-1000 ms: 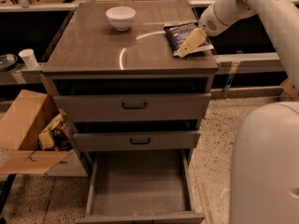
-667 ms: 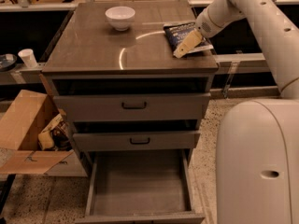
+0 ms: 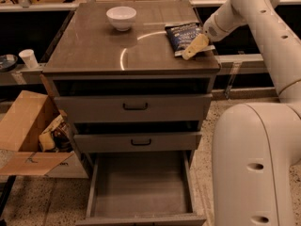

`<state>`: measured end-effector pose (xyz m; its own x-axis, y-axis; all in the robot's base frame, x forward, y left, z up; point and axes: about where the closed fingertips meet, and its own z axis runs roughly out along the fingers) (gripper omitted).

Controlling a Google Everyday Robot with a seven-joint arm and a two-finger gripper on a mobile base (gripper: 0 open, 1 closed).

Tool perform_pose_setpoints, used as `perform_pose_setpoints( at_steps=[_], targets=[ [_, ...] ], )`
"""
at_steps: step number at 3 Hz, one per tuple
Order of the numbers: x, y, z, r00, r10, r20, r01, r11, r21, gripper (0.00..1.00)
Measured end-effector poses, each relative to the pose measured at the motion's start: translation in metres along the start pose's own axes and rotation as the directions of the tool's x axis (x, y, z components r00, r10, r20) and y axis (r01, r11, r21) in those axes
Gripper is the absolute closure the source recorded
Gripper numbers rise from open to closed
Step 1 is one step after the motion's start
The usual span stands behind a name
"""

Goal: Place blue chip bag into bottom drawer

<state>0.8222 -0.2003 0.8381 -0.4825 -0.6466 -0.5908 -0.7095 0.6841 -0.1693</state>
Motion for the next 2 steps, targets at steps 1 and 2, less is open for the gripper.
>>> perform_pose_setpoints(
  at_steps=[1, 2],
  targets=[
    [0.0012, -0.0089, -0.0001, 1.000, 0.016, 0.015, -0.016, 0.9997, 0.019, 0.15],
    [-0.0007, -0.0125, -0.0011, 0.999, 0.020, 0.033, -0.021, 0.9995, 0.023, 0.38]
  ],
)
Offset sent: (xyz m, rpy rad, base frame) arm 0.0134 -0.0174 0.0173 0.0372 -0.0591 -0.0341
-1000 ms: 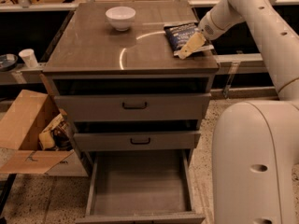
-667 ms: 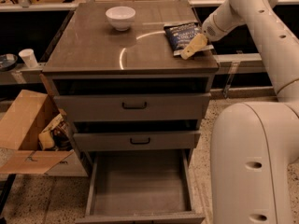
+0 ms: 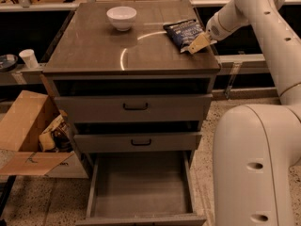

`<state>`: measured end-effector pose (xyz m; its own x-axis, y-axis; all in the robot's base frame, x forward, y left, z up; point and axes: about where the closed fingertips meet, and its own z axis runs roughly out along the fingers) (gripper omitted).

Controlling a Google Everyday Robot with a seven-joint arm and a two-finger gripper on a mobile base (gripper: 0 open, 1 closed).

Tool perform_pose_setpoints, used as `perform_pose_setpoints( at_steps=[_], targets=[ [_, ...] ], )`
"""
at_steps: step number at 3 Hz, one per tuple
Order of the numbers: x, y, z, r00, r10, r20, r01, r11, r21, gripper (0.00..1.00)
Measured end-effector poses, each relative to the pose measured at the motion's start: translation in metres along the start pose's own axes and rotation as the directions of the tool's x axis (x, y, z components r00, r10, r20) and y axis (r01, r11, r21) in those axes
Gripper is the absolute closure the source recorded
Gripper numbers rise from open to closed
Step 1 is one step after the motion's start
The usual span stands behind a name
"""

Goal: Place blue chip bag into bottom drawer

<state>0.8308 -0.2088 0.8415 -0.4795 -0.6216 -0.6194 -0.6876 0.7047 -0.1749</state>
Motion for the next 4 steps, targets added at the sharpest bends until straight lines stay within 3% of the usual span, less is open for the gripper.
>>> perform_pose_setpoints(
  at_steps=[2, 3, 4],
  targets=[
    [-0.007, 0.012, 0.008, 0.999, -0.027, 0.029, 0.028, 0.9985, -0.047, 0.85],
    [-0.027, 0.019, -0.017, 0.989, -0.098, 0.109, 0.103, 0.9939, -0.040, 1.00],
    [-0.044, 0.040, -0.074, 0.950, -0.192, 0.246, 0.203, 0.9790, -0.019, 1.00]
  ],
)
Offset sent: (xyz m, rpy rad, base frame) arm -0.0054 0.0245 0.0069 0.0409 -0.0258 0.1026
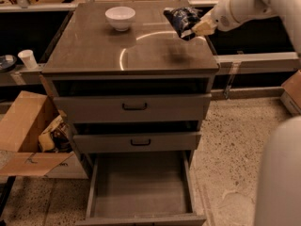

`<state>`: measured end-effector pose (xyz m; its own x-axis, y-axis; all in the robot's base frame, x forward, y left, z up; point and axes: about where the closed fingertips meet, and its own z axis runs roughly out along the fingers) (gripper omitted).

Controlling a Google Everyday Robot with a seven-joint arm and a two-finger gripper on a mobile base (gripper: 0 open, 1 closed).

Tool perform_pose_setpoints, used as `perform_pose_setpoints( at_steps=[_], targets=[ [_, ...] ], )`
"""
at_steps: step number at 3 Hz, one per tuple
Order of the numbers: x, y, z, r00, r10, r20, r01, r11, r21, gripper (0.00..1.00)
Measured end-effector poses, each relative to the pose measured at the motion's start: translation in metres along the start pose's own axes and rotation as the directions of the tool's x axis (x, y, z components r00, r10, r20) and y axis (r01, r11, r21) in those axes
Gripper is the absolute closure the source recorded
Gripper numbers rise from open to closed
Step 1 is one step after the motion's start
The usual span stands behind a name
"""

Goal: Place blue chip bag into bottom drawer

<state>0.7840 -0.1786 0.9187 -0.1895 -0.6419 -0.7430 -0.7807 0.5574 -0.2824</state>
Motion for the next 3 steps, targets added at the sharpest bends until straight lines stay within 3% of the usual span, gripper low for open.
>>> perform_pose_setpoints(
  at_steps=[1, 2, 3],
  targets=[
    [-0.015, 0.051, -0.051, 0.989, -0.081, 0.123, 0.090, 0.9939, -0.065, 1.00],
    [-0.012, 0.069, -0.055, 0.984, -0.097, 0.152, 0.112, 0.9891, -0.095, 1.00],
    [-0.012, 0.069, -0.055, 0.984, -0.097, 0.152, 0.112, 0.9892, -0.095, 1.00]
  ],
)
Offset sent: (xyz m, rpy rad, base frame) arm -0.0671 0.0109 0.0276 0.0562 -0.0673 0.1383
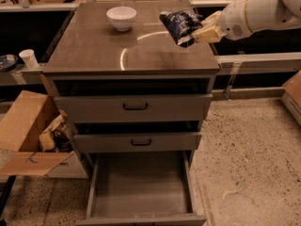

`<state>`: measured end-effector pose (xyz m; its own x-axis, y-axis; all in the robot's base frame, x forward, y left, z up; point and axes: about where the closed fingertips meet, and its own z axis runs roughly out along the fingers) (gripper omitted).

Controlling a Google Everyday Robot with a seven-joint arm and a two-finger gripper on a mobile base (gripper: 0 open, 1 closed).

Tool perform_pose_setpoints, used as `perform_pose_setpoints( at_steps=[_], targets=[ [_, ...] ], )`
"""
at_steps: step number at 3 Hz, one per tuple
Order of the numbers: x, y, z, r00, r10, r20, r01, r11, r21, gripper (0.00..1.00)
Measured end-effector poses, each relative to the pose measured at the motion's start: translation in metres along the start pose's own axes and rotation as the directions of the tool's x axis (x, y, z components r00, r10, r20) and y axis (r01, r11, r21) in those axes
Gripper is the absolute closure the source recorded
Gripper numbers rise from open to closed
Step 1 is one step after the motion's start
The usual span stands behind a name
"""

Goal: Place blue chip bag into bottom drawer

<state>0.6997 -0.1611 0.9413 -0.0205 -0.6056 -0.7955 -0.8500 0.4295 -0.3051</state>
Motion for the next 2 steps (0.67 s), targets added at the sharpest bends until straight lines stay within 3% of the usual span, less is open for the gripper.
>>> perform_pose_setpoints(
  at_steps=[1, 2],
  targets=[
    [-0.005, 0.024, 0.002, 0.996, -0.083, 0.026, 0.085, 0.9918, -0.096, 1.00],
    [0.007, 0.107, -0.007, 0.965, -0.253, 0.066, 0.260, 0.9095, -0.324, 1.00]
  ],
)
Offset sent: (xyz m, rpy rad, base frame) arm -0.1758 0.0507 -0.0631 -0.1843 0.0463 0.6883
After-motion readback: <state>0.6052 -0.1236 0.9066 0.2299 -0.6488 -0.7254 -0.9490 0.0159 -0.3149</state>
